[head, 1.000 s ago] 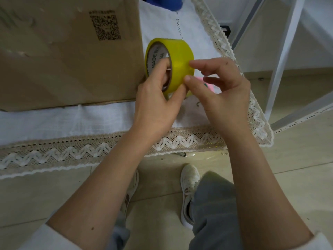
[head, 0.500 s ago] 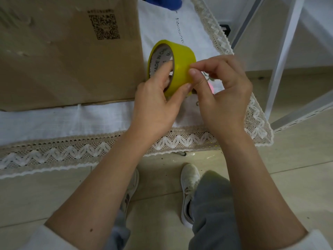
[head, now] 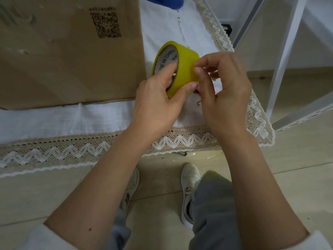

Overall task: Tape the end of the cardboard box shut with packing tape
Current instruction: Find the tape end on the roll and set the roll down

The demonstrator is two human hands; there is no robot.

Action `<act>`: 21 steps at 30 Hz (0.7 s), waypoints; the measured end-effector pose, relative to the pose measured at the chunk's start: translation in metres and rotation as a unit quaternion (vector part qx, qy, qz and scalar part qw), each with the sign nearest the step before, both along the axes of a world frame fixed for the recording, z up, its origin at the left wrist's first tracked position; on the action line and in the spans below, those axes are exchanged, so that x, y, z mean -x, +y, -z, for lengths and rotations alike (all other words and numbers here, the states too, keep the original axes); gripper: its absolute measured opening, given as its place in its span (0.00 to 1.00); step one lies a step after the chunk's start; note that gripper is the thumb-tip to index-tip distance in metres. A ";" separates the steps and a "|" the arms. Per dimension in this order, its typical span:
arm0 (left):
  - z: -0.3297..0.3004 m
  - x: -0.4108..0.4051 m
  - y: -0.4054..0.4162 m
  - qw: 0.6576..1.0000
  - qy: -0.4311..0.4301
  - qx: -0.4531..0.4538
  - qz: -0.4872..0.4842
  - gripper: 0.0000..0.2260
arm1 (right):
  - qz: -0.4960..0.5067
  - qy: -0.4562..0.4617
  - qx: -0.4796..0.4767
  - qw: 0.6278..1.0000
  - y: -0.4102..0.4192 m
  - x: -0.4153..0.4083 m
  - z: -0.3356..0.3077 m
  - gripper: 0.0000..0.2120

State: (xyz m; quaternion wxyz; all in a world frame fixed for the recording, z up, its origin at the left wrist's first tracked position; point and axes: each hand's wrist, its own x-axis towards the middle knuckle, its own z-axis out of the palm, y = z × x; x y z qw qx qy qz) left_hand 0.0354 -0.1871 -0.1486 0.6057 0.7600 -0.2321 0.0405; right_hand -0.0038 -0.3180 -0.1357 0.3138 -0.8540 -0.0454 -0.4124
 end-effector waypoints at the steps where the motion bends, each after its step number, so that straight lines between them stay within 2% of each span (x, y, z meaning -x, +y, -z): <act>1: 0.000 -0.001 0.000 1.000 0.003 0.000 0.003 0.12 | -0.005 0.006 -0.009 1.000 -0.001 0.001 -0.001 0.07; 4: 0.002 -0.001 -0.001 1.000 0.010 -0.006 0.012 0.11 | -0.021 0.012 -0.039 0.999 -0.001 0.001 -0.003 0.13; 9: -0.001 0.000 0.000 1.000 -0.002 -0.004 0.026 0.06 | -0.022 -0.001 -0.084 0.996 0.001 0.000 -0.004 0.05; 21: -0.005 0.002 0.001 0.999 -0.009 -0.028 0.020 0.07 | 0.026 -0.031 0.011 0.999 0.004 -0.002 -0.002 0.07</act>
